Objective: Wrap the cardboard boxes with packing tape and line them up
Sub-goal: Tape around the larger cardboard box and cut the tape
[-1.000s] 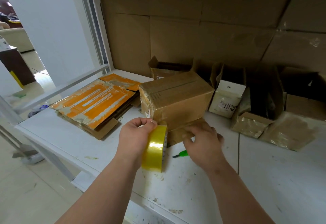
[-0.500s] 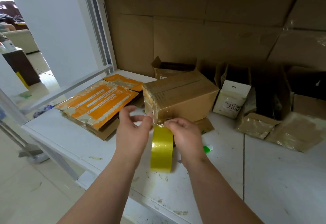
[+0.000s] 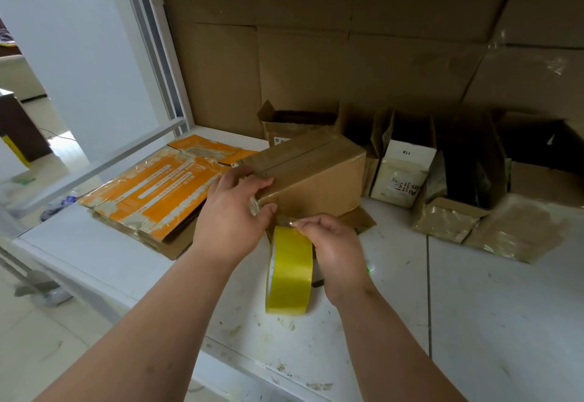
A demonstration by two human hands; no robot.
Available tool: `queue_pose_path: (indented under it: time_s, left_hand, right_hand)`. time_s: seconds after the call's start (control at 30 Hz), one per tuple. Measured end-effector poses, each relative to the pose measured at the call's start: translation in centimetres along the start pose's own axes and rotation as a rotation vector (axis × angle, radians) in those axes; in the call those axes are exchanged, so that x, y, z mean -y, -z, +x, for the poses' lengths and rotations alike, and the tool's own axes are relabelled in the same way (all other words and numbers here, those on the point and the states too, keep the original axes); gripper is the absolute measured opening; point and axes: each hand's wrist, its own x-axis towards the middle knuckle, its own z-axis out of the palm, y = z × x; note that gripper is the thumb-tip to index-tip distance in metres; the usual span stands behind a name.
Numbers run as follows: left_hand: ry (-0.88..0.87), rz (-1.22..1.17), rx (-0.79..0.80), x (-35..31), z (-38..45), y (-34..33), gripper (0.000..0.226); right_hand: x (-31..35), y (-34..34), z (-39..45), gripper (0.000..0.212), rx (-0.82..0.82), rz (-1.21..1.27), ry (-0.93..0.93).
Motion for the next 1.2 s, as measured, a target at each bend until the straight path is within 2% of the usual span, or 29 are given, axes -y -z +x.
queue_pose_path:
  time_s: [0.1, 0.23, 0.4, 0.6, 0.87, 1.0, 1.1, 1.2]
  left_hand:
    - [-0.032, 0.023, 0.022, 0.5, 0.1, 0.3, 0.049]
    - [-0.064, 0.044, 0.031, 1.3, 0.1, 0.5, 0.056]
    - [-0.133, 0.051, 0.061, 2.0, 0.0, 0.4, 0.066]
    - [-0.200, 0.066, 0.221, 3.4, 1.4, 2.1, 0.056]
    - [-0.326, 0.116, 0.212, 3.6, 2.8, 2.6, 0.055]
    - [-0.411, 0.146, 0.281, 3.8, 3.9, 3.2, 0.055]
    - [-0.425, 0.141, 0.291, 4.2, 4.3, 3.1, 0.052]
    - [-0.397, 0.065, 0.228, 4.6, 3.9, 2.7, 0.047]
  right_hand:
    - [-0.5, 0.2, 0.5, 0.026, -0.018, 0.033, -0.035]
    - [-0.4, -0.3, 0.4, 0.017, -0.018, 0.052, -0.044]
    - [-0.1, -1.2, 0.0, 0.020, 0.021, -0.030, 0.046]
    - [0.1, -1.6, 0.1, 0.014, 0.005, -0.024, 0.029]
    - [-0.1, -2.4, -0.2, 0.024, 0.018, 0.036, 0.104]
    - [0.0, -2.9, 0.0, 0.026, 0.047, 0.048, 0.101]
    - [0.3, -3.0, 0.3, 0.027, 0.035, 0.032, 0.109]
    - [0.1, -2.9, 0.3, 0.030, 0.022, 0.043, 0.098]
